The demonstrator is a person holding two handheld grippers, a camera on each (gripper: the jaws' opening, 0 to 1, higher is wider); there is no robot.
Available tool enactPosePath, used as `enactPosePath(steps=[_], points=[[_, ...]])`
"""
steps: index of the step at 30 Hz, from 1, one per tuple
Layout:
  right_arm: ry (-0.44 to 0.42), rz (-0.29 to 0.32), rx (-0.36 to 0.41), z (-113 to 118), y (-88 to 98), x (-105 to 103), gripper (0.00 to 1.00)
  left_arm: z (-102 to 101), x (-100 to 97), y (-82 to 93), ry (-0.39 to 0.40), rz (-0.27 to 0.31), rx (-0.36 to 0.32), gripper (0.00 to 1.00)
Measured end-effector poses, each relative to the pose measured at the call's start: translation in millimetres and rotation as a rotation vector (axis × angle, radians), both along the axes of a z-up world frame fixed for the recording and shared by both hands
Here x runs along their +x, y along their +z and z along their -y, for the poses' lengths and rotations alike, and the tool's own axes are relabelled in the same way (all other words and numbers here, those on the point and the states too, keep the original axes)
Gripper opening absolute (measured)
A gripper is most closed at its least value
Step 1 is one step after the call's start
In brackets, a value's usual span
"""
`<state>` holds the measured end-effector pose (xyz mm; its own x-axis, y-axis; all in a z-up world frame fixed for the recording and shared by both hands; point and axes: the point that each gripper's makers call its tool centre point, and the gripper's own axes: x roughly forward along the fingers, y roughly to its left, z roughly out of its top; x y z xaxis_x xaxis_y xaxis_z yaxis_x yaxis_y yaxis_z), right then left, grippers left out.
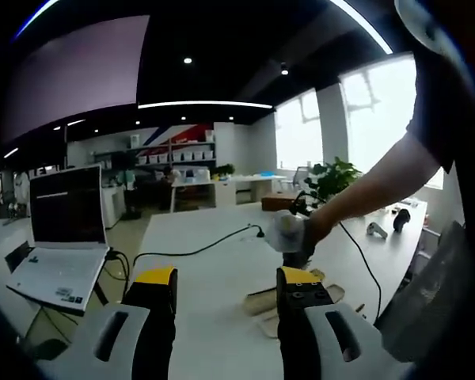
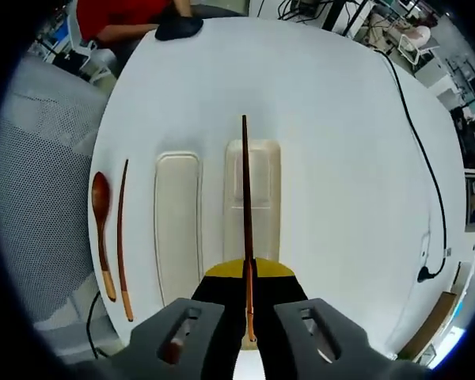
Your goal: Arrange the utensils inside the cutlery case until each visible utensil rests in its matching compartment.
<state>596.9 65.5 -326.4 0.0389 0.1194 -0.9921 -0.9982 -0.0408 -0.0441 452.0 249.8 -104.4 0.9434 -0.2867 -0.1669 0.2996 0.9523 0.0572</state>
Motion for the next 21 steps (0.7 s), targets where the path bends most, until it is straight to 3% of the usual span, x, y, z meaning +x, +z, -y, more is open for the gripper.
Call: enactPosePath(steps=[21], points=[[-0.034,-0.025,-0.019,4,-17.7,0,0.00,4,0.5,-2.2,-0.011,-0.013,0.030,0.52]])
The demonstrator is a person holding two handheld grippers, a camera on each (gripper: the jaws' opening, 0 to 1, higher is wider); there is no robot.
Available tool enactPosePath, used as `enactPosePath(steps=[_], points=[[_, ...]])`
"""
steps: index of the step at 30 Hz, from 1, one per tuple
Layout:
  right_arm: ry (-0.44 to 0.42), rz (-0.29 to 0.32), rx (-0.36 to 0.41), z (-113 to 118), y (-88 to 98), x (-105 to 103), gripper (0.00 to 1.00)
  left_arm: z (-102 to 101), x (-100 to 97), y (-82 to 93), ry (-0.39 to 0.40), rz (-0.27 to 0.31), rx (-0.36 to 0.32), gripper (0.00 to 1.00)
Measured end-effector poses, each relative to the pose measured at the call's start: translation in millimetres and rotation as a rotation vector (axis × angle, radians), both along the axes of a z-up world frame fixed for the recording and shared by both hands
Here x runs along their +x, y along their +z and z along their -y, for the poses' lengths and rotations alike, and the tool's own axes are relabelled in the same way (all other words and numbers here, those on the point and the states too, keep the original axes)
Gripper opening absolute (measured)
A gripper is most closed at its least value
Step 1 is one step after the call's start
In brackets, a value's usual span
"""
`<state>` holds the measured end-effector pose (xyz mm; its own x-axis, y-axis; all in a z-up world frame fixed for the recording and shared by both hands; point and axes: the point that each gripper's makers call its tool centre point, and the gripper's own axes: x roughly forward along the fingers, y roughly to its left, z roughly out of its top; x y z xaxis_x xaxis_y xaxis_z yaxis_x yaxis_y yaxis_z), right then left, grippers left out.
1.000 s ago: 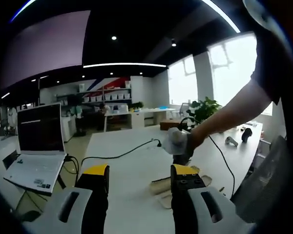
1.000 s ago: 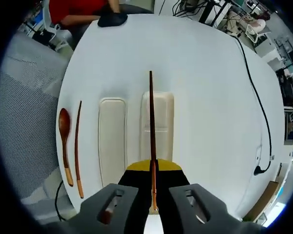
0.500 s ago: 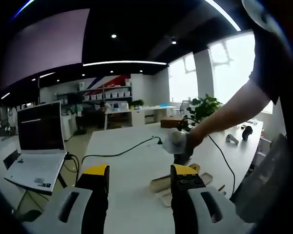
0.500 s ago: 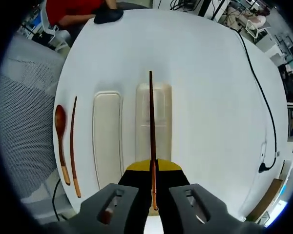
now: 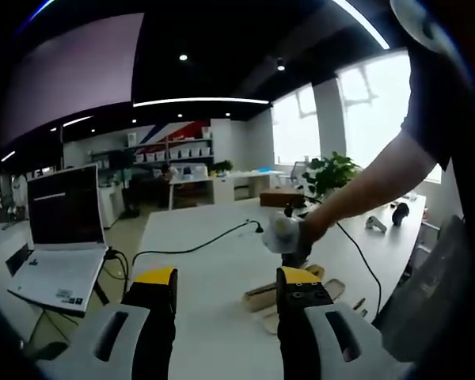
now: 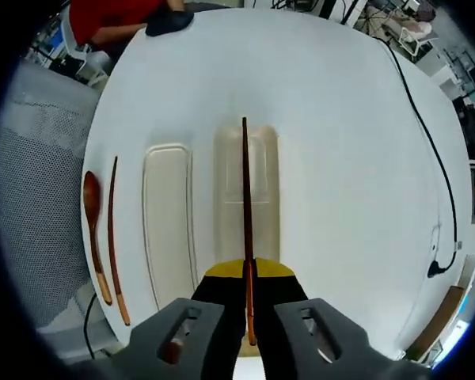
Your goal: Arrange the utensils inside the cutlery case until each visible utensil rests in its matching compartment.
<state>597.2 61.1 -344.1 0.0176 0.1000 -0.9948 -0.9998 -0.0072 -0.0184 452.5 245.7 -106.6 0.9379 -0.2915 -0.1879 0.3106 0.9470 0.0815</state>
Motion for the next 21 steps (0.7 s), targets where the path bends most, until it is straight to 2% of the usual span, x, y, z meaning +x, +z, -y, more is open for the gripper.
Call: enactPosePath(steps=[21], points=[[-0.007,-0.001,-0.007,0.6,-11.3,3.9,0.00,-0.7,-0.1,-2.1,0.000,-0.009,0.001,0.52]])
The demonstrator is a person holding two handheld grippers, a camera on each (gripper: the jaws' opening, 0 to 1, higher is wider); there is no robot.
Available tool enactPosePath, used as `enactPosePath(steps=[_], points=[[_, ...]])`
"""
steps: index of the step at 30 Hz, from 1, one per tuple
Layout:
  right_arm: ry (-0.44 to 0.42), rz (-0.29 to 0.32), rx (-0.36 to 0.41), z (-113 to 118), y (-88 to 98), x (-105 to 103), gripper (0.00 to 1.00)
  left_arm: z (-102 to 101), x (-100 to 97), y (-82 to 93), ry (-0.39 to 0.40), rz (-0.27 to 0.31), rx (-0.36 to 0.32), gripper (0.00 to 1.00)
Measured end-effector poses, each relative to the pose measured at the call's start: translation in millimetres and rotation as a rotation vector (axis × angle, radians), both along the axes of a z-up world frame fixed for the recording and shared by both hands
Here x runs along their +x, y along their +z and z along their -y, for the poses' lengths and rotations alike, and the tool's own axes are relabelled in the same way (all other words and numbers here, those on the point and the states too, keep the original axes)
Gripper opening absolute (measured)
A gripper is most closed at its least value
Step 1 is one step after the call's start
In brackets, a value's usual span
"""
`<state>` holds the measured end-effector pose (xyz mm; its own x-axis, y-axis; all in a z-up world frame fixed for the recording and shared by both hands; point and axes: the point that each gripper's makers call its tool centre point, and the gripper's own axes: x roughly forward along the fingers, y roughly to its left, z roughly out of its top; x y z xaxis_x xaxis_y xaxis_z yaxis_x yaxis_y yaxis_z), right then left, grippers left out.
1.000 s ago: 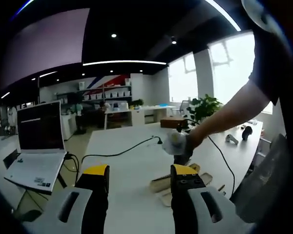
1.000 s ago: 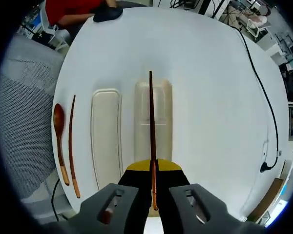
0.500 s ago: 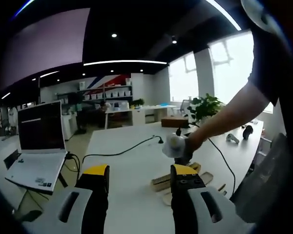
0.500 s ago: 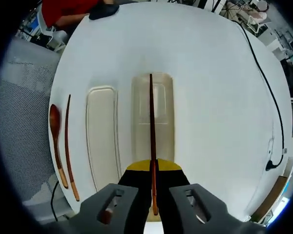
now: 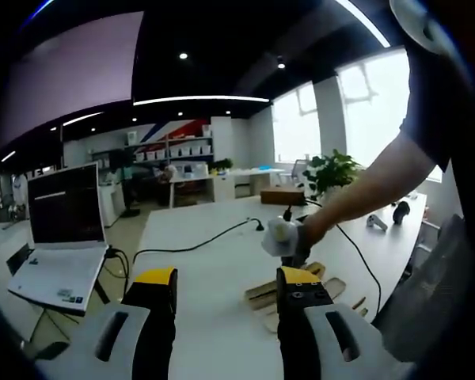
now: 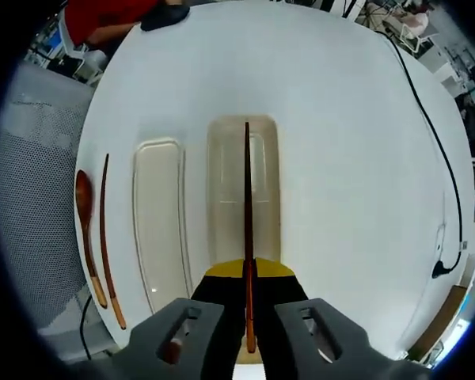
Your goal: Arrange the utensils inside the cutlery case until each visible utensil rests in its matching compartment.
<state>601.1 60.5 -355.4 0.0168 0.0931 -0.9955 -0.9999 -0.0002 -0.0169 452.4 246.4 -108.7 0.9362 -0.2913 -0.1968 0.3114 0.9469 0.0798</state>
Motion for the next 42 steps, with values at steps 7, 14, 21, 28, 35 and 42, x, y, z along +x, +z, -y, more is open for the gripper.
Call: enactPosePath(steps=[7,14,21,28,35,42], points=[[0.000,0.010,-0.004,0,-1.9,-2,0.00,0,-0.2,-0.2,0.000,-0.001,-0.002,0.52],[-0.006,0.025,-0.001,1,-2.1,0,0.00,0,-0.5,-1.4,-0.002,-0.004,-0.001,0.52],[-0.010,0.056,0.040,0,1.1,5,0.00,1,-0.6,-2.0,-0.005,-0.007,0.004,0.52],[-0.032,0.067,0.092,-1,10.2,7,0.06,0,-0.2,-3.6,-0.007,-0.009,0.002,0.52],[-0.057,0.100,0.135,1,18.8,12,0.12,0,-0.2,-3.6,-0.008,-0.007,0.009,0.52],[-0.087,0.135,0.202,-2,37.2,16,0.17,0,0.3,-2.9,-0.009,-0.005,0.009,0.52]])
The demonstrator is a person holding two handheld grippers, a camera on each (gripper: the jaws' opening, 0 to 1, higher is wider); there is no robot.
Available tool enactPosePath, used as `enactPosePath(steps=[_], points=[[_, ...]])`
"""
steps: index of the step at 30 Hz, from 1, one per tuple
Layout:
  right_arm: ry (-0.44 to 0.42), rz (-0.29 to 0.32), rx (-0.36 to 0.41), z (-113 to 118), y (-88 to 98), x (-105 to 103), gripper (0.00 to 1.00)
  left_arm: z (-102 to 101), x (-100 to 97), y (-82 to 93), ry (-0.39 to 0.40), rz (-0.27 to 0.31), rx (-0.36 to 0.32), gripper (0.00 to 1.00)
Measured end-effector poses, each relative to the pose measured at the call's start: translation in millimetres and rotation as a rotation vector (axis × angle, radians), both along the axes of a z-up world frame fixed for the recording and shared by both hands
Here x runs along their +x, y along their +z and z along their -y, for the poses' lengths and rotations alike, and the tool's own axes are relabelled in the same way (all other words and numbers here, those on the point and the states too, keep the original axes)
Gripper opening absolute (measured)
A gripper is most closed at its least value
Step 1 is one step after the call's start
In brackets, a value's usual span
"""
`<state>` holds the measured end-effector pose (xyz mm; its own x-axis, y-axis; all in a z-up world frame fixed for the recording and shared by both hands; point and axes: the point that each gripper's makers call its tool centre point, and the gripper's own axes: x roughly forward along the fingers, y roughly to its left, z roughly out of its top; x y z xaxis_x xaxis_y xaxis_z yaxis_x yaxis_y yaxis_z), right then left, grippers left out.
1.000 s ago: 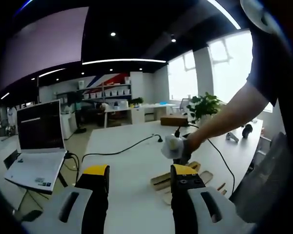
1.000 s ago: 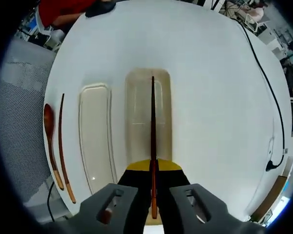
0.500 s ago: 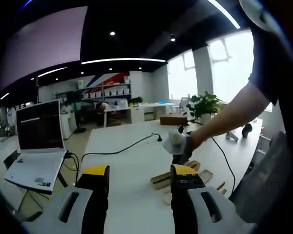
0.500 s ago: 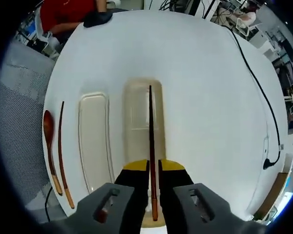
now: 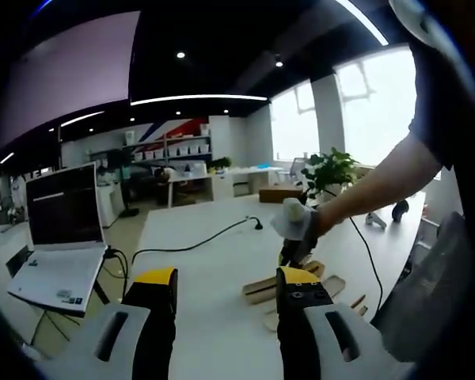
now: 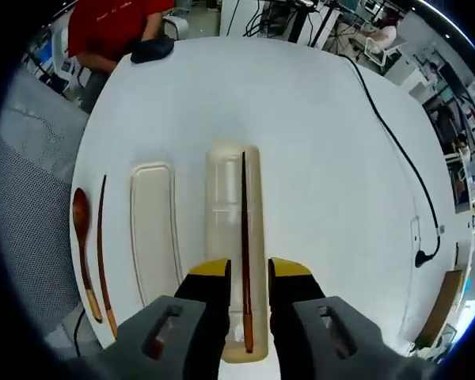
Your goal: Arrange the utensils inside the cutlery case until each visible utensil rests in its matching compartment.
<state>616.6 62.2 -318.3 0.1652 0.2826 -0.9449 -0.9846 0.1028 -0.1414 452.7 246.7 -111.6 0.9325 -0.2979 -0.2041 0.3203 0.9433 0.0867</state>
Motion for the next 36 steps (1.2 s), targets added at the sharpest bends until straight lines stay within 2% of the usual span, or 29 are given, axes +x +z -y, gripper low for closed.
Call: enactPosePath(steps=[10,16,28,36], points=[[-0.060,0.019,0.081,3,18.5,-14,0.19,0,0.5,1.5,-0.002,0.008,0.004,0.52],[-0.098,0.022,0.088,15,16.2,-20,0.19,1,0.5,3.0,-0.003,0.015,0.004,0.52],[-0.167,-0.003,0.122,28,22.3,-56,0.17,5,-0.3,3.3,-0.018,0.018,0.012,0.52],[-0.214,-0.007,0.124,46,21.3,-61,0.18,8,-0.9,2.5,-0.029,0.015,0.028,0.51]])
